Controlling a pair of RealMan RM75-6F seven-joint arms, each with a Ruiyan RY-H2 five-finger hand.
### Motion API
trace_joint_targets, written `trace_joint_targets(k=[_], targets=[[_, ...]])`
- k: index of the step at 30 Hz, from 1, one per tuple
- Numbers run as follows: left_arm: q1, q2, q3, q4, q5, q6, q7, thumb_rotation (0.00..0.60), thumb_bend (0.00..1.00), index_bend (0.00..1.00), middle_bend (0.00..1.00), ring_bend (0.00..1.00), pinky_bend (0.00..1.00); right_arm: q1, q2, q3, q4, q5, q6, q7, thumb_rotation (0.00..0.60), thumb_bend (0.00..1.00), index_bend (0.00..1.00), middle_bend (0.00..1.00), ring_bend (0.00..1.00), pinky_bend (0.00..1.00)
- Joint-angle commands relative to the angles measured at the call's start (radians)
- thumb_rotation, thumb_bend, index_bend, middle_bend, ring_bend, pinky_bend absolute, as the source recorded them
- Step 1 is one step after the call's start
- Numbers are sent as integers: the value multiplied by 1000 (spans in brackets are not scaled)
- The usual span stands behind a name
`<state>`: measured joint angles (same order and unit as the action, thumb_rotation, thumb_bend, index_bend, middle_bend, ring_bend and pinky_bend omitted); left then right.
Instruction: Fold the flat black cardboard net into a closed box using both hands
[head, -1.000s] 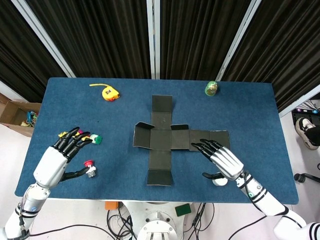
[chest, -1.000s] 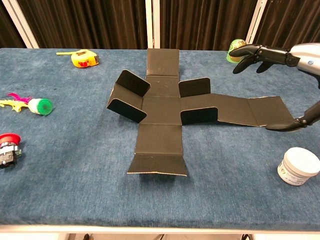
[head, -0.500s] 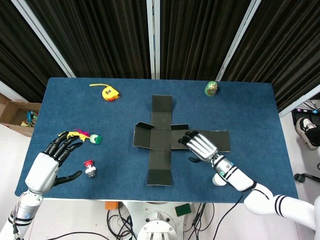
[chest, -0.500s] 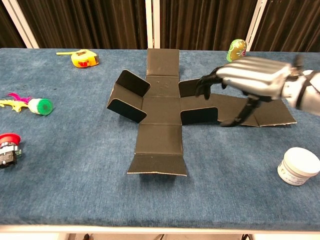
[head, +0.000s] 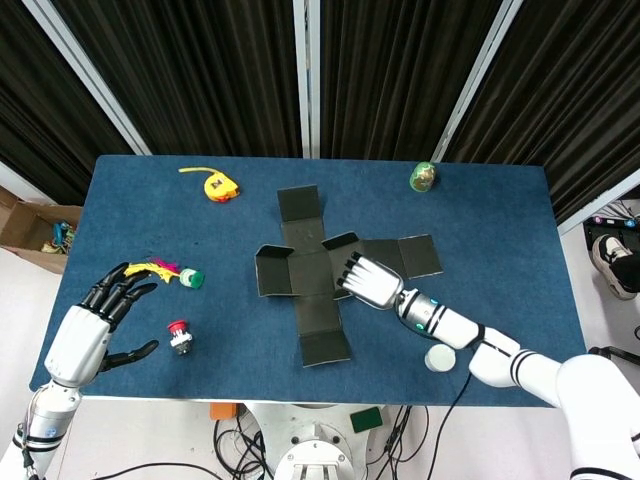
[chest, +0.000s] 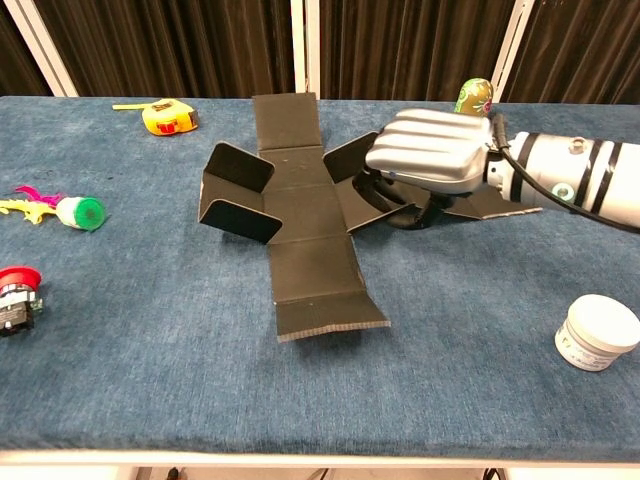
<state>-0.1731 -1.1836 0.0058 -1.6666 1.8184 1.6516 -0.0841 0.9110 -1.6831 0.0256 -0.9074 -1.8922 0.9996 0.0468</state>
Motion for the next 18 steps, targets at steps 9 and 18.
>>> trace_joint_targets(k=[9,18], targets=[[2,-9,-1,28,-17,-12,7,600,63,207,144,51,204,-9,14,14,-37,111,37,-44,600,63,70,127,237,342],[10,-15,5,56,-5,3,6,600,63,206,144,51,203,-110,287,198,-553,736,-233,-384,600,8,0,91,600,933]])
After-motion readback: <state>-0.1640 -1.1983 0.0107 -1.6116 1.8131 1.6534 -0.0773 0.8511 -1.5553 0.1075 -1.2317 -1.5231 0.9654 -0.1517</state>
